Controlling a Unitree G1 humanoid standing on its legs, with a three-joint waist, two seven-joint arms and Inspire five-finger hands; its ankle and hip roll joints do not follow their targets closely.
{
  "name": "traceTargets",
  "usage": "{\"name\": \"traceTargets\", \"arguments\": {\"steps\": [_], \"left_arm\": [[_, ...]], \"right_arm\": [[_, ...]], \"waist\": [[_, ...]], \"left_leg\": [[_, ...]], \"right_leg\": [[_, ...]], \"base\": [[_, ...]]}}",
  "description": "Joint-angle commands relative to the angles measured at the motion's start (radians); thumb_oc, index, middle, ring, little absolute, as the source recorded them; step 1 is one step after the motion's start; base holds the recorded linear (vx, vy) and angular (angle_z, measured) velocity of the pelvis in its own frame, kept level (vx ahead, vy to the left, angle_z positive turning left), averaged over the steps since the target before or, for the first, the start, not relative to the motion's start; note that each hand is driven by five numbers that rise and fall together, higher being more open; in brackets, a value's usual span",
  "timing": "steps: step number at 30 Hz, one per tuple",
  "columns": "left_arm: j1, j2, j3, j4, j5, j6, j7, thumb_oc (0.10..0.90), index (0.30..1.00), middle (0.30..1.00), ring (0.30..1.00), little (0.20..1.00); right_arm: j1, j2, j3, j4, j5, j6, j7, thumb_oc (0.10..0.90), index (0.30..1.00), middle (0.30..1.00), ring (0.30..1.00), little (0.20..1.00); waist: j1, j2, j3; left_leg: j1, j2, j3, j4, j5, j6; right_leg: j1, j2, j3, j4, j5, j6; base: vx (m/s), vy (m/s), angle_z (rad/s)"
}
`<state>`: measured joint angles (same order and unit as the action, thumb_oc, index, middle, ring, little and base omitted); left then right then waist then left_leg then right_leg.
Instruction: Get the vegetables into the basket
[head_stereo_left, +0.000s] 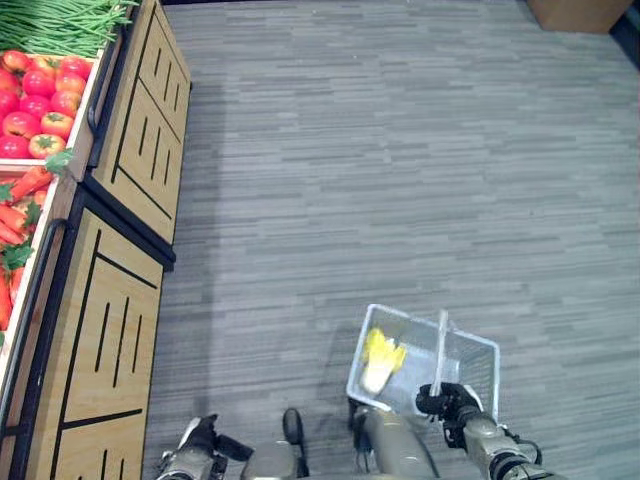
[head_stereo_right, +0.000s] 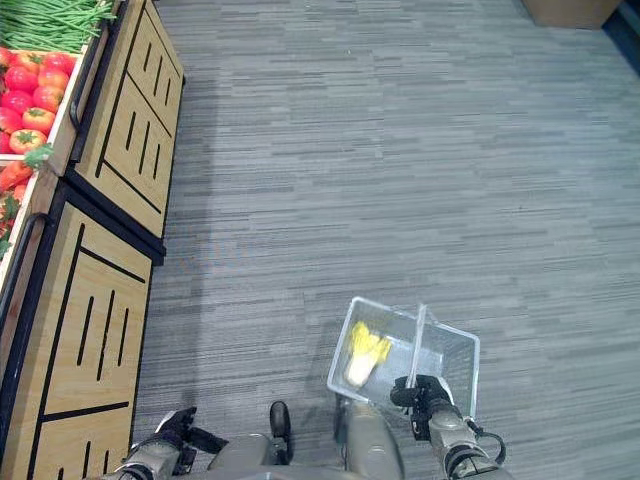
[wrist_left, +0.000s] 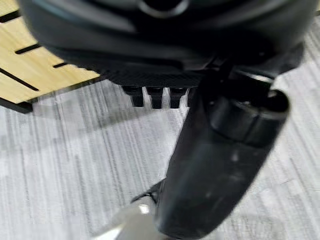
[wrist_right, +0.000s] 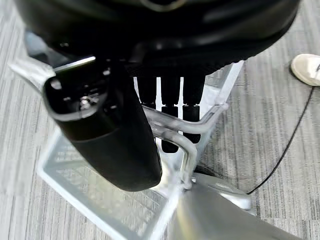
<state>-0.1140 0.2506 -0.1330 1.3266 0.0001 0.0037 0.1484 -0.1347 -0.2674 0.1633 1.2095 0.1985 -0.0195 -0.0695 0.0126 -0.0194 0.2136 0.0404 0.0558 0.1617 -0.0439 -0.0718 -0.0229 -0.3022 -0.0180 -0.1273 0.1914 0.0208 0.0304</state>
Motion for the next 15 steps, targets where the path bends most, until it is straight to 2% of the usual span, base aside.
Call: {"name": "traceTargets", "arguments": {"steps": [1, 2, 4, 6, 7, 9, 10, 11, 12, 14, 15], "left_arm": [[0.018, 0.019, 0.008, 0.026, -0.022, 0.012, 0.014, 0.900, 1.000, 1.000, 1.000, 1.000], [0.017, 0.017, 0.010, 0.032, -0.029, 0.013, 0.014, 0.900, 1.000, 1.000, 1.000, 1.000], [0.019, 0.011, 0.016, 0.035, -0.044, 0.014, 0.012, 0.900, 1.000, 1.000, 1.000, 1.000], [0.019, 0.010, 0.014, 0.032, -0.041, 0.019, 0.005, 0.900, 1.000, 1.000, 1.000, 1.000], [0.022, 0.008, 0.014, 0.030, -0.043, 0.020, 0.005, 0.900, 1.000, 1.000, 1.000, 1.000], [0.020, 0.003, 0.011, 0.029, -0.045, 0.021, 0.008, 0.900, 1.000, 1.000, 1.000, 1.000], [0.022, 0.001, 0.010, 0.027, -0.041, 0.020, 0.008, 0.900, 1.000, 1.000, 1.000, 1.000], [0.024, -0.001, 0.008, 0.025, -0.039, 0.019, 0.008, 0.900, 1.000, 1.000, 1.000, 1.000], [0.026, -0.004, 0.006, 0.025, -0.038, 0.019, 0.009, 0.900, 1.000, 1.000, 1.000, 1.000], [0.028, -0.009, -0.006, 0.024, -0.026, 0.017, 0.007, 0.900, 1.000, 1.000, 1.000, 1.000], [0.027, -0.008, -0.012, 0.025, -0.020, 0.018, 0.006, 0.900, 1.000, 1.000, 1.000, 1.000]], "right_arm": [[0.060, -0.035, 0.021, 0.018, -0.004, 0.008, -0.009, 0.400, 0.300, 0.300, 0.300, 0.300], [0.063, -0.038, 0.019, 0.018, 0.000, 0.007, -0.008, 0.400, 0.300, 0.300, 0.300, 0.300], [0.070, -0.046, 0.018, 0.017, 0.006, 0.010, -0.005, 0.400, 0.300, 0.300, 0.300, 0.300], [0.079, -0.055, 0.017, 0.014, 0.001, 0.011, -0.004, 0.400, 0.300, 0.300, 0.300, 0.300], [0.083, -0.060, 0.019, 0.019, -0.002, 0.015, -0.001, 0.400, 0.300, 0.300, 0.300, 0.300], [0.083, -0.068, 0.006, 0.030, 0.004, 0.022, -0.002, 0.400, 0.300, 0.300, 0.300, 0.300], [0.085, -0.068, -0.002, 0.033, 0.009, 0.022, -0.004, 0.400, 0.300, 0.300, 0.300, 0.300], [0.087, -0.069, -0.006, 0.035, 0.009, 0.023, -0.007, 0.400, 0.300, 0.300, 0.300, 0.300], [0.088, -0.068, -0.007, 0.035, 0.007, 0.023, -0.009, 0.400, 0.300, 0.300, 0.300, 0.300], [0.092, -0.067, -0.006, 0.043, 0.003, 0.021, -0.013, 0.400, 0.300, 0.300, 0.300, 0.300], [0.094, -0.066, -0.005, 0.047, -0.003, 0.022, -0.011, 0.400, 0.300, 0.300, 0.300, 0.300]], "waist": [[0.005, -0.015, -0.006], [0.004, -0.011, -0.008], [-0.003, -0.008, -0.008], [-0.001, -0.018, 0.005], [0.003, -0.025, 0.015], [-0.008, -0.038, 0.019], [-0.013, -0.041, 0.011], [-0.013, -0.038, 0.002], [-0.012, -0.033, -0.005], [-0.005, -0.019, -0.020], [-0.001, -0.018, -0.021]], "left_leg": [[-0.009, -0.051, -0.001, 0.137, -0.069, 0.029], [-0.012, -0.039, -0.008, 0.157, -0.055, 0.017], [-0.044, -0.018, -0.025, 0.258, 0.019, -0.018], [-0.136, 0.014, -0.023, 0.470, 0.082, -0.036], [-0.161, 0.014, -0.028, 0.516, 0.088, -0.033], [-0.205, 0.016, 0.025, 0.415, 0.043, -0.011], [-0.211, 0.003, 0.042, 0.321, 0.011, 0.000], [-0.219, -0.012, 0.040, 0.236, 0.016, 0.001], [-0.217, -0.021, 0.032, 0.173, 0.033, -0.001], [-0.249, -0.032, -0.002, 0.062, 0.125, -0.011], [-0.250, -0.032, -0.012, 0.062, 0.130, -0.012]], "right_leg": [[0.056, -0.024, 0.007, -0.120, 0.038, 0.060], [0.062, -0.021, -0.007, -0.102, 0.012, 0.047], [0.097, -0.012, -0.028, -0.095, -0.021, 0.015], [0.134, -0.004, -0.050, -0.104, -0.035, -0.016], [0.155, -0.002, -0.060, -0.111, -0.042, -0.021], [0.189, -0.033, -0.093, -0.143, -0.045, -0.003], [0.202, -0.049, -0.106, -0.162, -0.042, 0.011], [0.203, -0.056, -0.111, -0.170, -0.037, 0.019], [0.203, -0.057, -0.108, -0.170, -0.040, 0.023], [0.215, -0.057, -0.112, -0.170, -0.045, 0.023], [0.226, -0.061, -0.106, -0.160, -0.054, 0.023]], "base": [[0.42, -0.332, 0.77], [0.48, -0.383, 0.81], [0.36, -0.278, 0.88], [0.19, -0.199, 0.40], [0.18, -0.141, 0.36], [0.15, -0.007, 0.22], [0.11, 0.125, 0.24], [0.13, 0.179, 0.32], [0.13, 0.204, 0.25], [0.16, 0.240, -0.02], [0.21, 0.299, -0.22]]}}
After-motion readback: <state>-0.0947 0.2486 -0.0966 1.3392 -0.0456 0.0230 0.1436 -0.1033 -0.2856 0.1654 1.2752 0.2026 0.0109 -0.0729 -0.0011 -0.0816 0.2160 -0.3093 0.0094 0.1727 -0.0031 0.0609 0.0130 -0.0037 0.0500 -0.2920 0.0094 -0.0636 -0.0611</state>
